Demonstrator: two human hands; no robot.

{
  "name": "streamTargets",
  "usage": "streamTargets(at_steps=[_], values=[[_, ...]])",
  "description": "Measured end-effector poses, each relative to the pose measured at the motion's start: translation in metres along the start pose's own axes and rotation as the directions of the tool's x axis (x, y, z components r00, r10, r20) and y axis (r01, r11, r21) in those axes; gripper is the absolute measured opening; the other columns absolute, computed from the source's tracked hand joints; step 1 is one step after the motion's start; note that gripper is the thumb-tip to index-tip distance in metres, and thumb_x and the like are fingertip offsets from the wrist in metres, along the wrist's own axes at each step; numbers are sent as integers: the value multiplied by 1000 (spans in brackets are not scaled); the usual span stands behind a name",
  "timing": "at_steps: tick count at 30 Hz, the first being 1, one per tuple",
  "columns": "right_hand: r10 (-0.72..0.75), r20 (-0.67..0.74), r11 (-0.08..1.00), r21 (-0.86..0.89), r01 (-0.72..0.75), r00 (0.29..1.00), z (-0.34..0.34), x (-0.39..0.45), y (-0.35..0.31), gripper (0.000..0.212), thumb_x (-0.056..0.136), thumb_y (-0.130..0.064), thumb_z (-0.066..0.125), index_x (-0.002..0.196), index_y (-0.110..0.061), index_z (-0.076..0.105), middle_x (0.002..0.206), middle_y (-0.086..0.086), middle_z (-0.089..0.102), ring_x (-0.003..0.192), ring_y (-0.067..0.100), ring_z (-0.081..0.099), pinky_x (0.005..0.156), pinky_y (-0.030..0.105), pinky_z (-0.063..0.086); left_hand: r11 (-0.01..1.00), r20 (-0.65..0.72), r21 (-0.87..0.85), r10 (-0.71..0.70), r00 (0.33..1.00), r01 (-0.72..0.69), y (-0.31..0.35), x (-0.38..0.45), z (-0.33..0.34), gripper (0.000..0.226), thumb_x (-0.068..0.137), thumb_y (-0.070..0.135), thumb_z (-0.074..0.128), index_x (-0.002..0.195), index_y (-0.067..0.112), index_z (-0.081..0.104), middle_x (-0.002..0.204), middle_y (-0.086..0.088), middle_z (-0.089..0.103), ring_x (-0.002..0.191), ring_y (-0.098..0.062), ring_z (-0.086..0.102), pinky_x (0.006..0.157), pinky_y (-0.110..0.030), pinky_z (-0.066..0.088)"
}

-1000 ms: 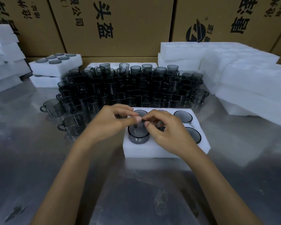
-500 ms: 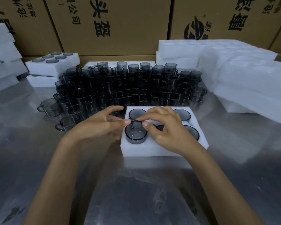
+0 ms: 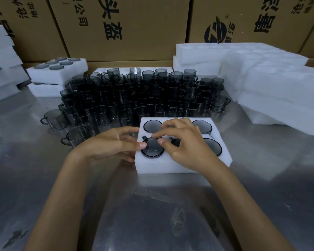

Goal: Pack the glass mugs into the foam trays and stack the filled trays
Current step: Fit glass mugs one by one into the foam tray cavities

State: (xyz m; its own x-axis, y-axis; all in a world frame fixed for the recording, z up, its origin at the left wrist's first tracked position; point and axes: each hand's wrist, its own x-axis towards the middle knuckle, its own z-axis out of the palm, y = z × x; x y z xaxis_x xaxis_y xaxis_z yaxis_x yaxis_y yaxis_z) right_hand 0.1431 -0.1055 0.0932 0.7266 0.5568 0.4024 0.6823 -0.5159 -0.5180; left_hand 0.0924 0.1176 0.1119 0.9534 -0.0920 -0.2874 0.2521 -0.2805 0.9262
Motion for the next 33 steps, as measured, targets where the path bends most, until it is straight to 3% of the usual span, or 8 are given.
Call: streamTargets(at_steps=[7, 16, 19, 22, 25, 27, 29, 33], values=[[44, 131, 989, -143, -25, 990, -8, -1, 2, 25, 95, -44, 59, 117, -52, 66, 143, -20, 44, 137, 4, 18, 90, 23, 8, 996, -35, -82, -23, 999, 21, -2, 6, 2, 68, 63, 25, 87, 124, 24, 59, 105, -10, 75, 94, -25, 74, 69, -31, 60], [73, 174, 989, -137, -49, 982, -13, -3, 3, 32, 96, -49, 54, 127, -54, 59, 155, -14, 37, 144, 8, 16, 111, 38, 13, 988, -272, 145, -15, 962, 57, 2, 17, 27, 23, 82, 22, 74, 102, 25, 65, 76, 8, 73, 59, 1, 69, 45, -11, 47], [185, -42, 969, -160, -190, 982, -26, -1, 11, 43, 91, -54, 57, 134, -49, 55, 152, -13, 41, 142, 13, 25, 113, 42, 19, 981, -269, 166, -53, 962, 101, 3, 17, 29, 12, 83, 26, 72, 93, 20, 74, 68, 15, 73, 56, 2, 68, 44, -9, 45], [475, -292, 823, -185, -537, 830, -46, -4, 37, 53, 93, -52, 53, 141, -29, 51, 147, -1, 48, 137, 26, 36, 109, 45, 28, 975, -263, 190, -64, 963, 116, 2, 16, 31, 11, 87, 26, 69, 95, 19, 73, 69, 10, 73, 54, 3, 66, 43, -8, 44], [716, -150, 677, -93, -730, 682, -57, -10, 65, 50, 96, -58, 44, 101, -14, 67, 111, 11, 66, 111, 33, 57, 96, 42, 43, 969, -261, 224, -41, 964, 102, 1, 16, 34, 14, 87, 27, 69, 99, 20, 72, 83, 9, 72, 54, 7, 64, 42, -7, 42], [737, -45, 675, 91, -732, 674, -55, -10, 71, 57, 97, -56, 44, 72, -8, 62, 81, 10, 66, 88, 33, 62, 78, 36, 45, 966, -244, 243, -28, 969, 90, 2, 14, 33, 14, 86, 31, 71, 99, 25, 72, 90, 11, 72, 60, 7, 66, 45, -5, 43], [726, -62, 685, 147, -714, 685, -52, -8, 73, 55, 97, -53, 44, 75, -6, 65, 80, 8, 68, 87, 31, 64, 72, 33, 43, 970, -228, 232, -20, 973, 74, 5, 11, 31, 18, 84, 36, 74, 101, 30, 71, 96, 11, 73, 72, 3, 69, 53, -8, 47], [770, -78, 631, 235, -739, 633, -51, -6, 73, 44, 94, -55, 41, 78, -20, 63, 85, -5, 64, 92, 25, 61, 85, 37, 48, 1000, -235, 26, 6, 972, 0, 9, 4, 27, 48, 71, 42, 83, 112, 29, 62, 99, 2, 75, 82, -13, 74, 58, -20, 55]])
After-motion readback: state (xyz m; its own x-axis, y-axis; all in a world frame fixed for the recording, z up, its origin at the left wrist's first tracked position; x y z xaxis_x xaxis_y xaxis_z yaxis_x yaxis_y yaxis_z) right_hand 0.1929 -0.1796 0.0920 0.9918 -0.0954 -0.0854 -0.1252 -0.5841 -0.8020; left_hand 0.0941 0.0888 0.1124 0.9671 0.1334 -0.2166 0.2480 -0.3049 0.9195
